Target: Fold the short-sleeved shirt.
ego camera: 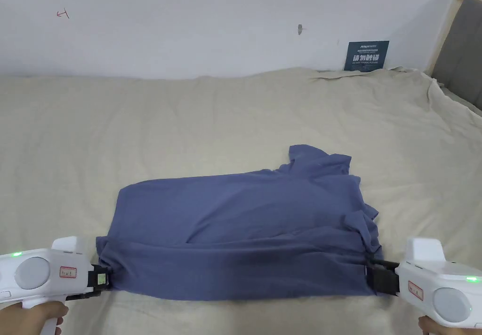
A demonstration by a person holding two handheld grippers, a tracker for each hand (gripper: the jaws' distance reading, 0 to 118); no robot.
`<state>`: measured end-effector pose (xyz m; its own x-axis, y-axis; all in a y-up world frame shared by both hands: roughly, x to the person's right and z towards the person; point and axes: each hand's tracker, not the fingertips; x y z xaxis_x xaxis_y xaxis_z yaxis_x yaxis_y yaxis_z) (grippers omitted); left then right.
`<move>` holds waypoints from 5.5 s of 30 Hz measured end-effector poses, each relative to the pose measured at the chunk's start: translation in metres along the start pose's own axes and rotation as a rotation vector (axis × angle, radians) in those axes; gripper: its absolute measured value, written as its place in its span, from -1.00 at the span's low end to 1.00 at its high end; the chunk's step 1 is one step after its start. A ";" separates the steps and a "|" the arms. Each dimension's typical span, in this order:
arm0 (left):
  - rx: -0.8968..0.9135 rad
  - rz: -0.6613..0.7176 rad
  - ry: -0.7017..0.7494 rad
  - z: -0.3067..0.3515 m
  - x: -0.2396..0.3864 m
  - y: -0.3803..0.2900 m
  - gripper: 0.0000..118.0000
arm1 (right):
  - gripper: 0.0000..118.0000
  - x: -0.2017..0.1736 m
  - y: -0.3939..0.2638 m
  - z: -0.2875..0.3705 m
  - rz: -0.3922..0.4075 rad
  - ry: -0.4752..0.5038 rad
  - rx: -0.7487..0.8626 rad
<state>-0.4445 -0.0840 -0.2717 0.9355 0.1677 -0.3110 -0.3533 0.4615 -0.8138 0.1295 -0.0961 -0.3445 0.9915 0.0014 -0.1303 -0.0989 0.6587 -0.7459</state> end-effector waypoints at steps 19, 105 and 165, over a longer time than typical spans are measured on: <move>0.012 0.061 -0.019 -0.001 -0.015 -0.007 -0.87 | -0.90 -0.015 -0.010 0.009 -0.032 0.082 -0.060; 0.715 -0.168 0.128 0.105 0.085 -0.008 -0.89 | -0.99 -0.099 0.044 0.185 0.046 0.009 0.709; 0.241 -0.107 -0.023 -0.001 0.027 0.099 -1.00 | 0.73 -0.013 0.169 -0.156 -0.117 0.035 -0.098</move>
<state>-0.4543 -0.0342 -0.3610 0.9684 0.1247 -0.2161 -0.2428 0.6714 -0.7002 0.0867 -0.1024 -0.5704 0.9933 -0.0985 -0.0600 0.0078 0.5764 -0.8171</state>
